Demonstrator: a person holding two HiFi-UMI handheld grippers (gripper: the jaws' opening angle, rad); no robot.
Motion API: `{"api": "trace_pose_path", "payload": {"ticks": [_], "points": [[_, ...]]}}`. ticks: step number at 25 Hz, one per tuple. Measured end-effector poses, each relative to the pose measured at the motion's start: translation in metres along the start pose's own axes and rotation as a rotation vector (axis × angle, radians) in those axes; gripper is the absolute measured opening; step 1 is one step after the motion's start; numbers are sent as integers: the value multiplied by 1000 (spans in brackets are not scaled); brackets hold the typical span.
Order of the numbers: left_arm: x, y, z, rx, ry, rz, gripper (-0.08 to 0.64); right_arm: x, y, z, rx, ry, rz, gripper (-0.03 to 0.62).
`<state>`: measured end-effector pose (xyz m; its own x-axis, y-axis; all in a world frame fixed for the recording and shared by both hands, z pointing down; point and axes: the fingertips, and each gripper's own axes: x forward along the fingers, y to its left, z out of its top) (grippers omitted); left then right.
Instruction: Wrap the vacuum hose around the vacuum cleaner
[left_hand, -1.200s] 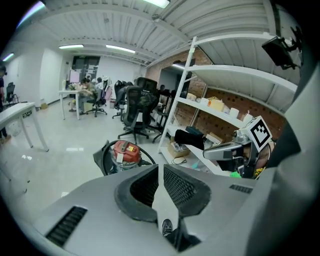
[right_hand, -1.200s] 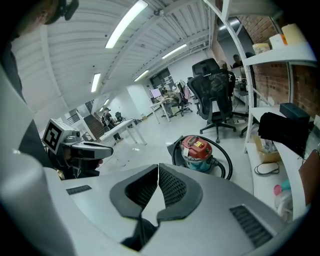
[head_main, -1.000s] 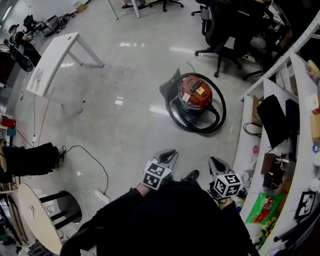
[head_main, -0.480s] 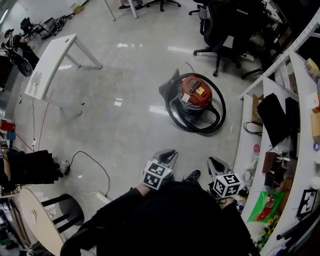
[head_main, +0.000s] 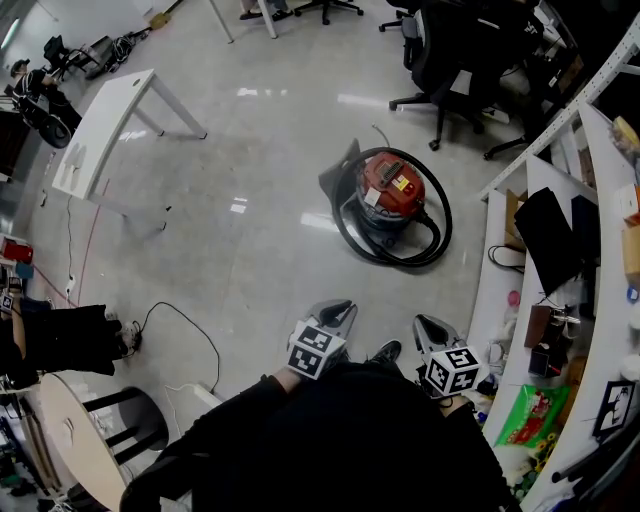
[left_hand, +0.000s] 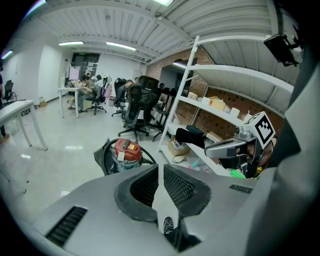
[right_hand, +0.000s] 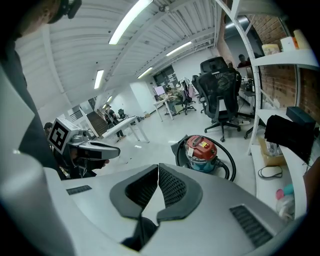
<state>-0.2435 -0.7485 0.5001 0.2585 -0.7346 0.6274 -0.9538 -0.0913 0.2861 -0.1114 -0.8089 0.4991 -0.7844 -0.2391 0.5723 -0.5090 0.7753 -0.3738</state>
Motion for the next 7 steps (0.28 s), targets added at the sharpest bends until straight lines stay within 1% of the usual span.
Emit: {"api": "trace_pose_path", "payload": {"ticks": [7], "points": [[3,-5,-2,-4,7,4,49,-2,0,-1,-12,6,20,20]]}}
